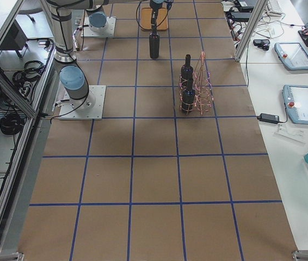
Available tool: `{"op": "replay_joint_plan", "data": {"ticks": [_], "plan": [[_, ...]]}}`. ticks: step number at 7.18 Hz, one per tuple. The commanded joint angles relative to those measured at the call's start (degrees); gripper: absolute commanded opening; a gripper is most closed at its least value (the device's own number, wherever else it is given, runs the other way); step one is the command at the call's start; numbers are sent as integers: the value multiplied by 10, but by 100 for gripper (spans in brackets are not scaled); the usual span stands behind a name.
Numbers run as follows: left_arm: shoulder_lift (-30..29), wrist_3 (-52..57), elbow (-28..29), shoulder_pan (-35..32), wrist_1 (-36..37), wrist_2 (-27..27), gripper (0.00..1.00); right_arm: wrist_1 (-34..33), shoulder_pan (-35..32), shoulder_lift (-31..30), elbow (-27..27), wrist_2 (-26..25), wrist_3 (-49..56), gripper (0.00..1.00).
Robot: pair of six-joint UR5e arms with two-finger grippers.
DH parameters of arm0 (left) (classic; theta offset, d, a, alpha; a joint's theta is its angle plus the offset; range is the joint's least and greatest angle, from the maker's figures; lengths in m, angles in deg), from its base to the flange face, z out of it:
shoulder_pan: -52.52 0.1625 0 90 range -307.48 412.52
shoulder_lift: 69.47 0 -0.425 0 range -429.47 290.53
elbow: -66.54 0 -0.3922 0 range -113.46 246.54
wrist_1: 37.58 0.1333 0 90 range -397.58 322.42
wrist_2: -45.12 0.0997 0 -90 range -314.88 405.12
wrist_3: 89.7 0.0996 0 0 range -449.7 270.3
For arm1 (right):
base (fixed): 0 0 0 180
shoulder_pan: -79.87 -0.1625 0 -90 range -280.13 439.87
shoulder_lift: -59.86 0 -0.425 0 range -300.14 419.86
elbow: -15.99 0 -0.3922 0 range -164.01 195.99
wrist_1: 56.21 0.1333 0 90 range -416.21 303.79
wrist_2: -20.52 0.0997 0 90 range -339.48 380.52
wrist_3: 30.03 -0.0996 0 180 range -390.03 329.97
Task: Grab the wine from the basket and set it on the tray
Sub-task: 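Carry the bottle toward the table center and stand it upright, release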
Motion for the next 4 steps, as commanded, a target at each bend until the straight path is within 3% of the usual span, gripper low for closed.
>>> {"op": "replay_joint_plan", "data": {"ticks": [1, 4], "plan": [[2, 5, 4, -1, 1, 5, 100, -4, 5, -7, -9, -10, 4, 100], [-5, 0, 3, -10, -14, 17, 100, 31, 117, -80, -9, -42, 160, 100]]}}
